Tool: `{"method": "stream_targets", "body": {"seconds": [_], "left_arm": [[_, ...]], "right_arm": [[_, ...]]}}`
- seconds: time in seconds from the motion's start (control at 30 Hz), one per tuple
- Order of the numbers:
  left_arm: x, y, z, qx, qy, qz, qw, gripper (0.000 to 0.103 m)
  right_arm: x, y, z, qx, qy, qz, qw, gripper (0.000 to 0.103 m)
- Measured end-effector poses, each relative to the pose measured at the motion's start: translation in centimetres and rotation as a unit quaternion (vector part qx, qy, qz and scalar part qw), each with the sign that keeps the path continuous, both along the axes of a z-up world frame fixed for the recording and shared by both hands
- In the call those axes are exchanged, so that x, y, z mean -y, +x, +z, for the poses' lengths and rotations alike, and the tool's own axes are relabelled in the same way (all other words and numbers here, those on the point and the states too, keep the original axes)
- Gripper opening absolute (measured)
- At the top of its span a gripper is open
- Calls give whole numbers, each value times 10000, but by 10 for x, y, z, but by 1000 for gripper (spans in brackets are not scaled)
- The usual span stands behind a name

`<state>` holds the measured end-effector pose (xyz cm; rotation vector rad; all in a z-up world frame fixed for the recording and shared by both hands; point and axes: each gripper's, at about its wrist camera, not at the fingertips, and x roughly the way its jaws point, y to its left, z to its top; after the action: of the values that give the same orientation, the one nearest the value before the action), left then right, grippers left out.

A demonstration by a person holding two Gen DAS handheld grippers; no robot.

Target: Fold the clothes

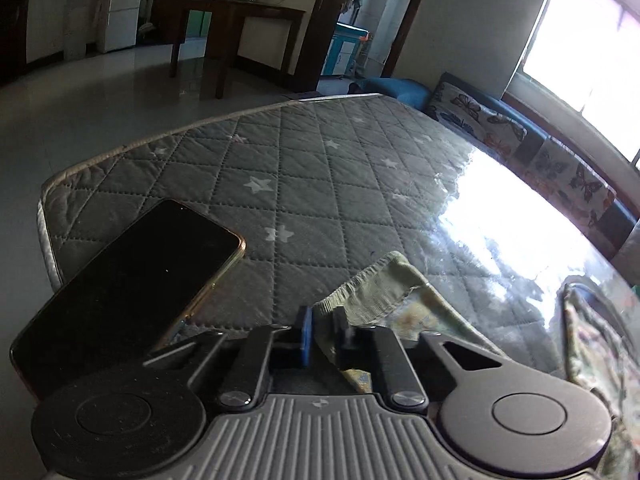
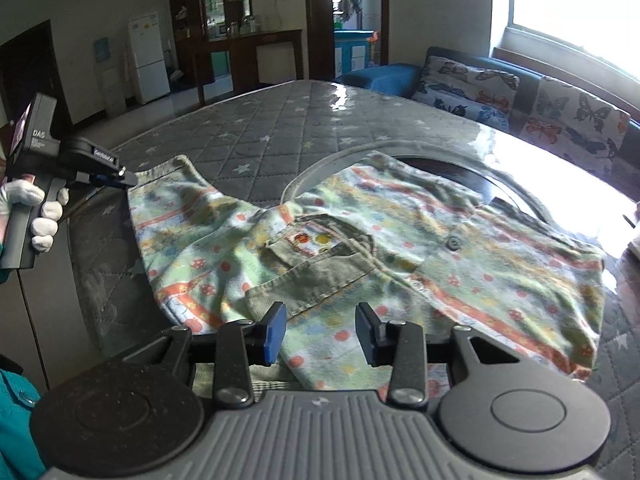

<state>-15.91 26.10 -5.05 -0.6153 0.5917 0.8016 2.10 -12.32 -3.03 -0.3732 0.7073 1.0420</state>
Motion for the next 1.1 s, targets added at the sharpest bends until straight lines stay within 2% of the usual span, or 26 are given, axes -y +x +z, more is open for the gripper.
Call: {"method": "stream_targets", "body": {"seconds": [0.23,0.33,0.43,0.6,0.8,1.0,1.1], "left_arm": [[30,9,42,557,283,-676,9958,8],[55,19,66,779,464,-1206,9886,8],[82,32,87,1007,511,-1768,9777,8],[130,59,117,1358,539,-2677,9524,7],[185,90,137,1751,609,-3580,9151,7],[237,121,127,1738,182,-4640,8684,7],[252,128,112,1493,34,-4979,8543,10]], "right_arm": [[19,7,8,62,217,-332,9992,38],[29,9,10,74,310,-445,9985,38],[40,11,13,114,423,-589,9973,38],[64,15,18,175,609,-883,9941,38],[93,16,19,212,749,-1212,9896,38],[119,17,15,169,794,-1524,9850,38],[128,19,14,138,812,-1645,9829,38]]}}
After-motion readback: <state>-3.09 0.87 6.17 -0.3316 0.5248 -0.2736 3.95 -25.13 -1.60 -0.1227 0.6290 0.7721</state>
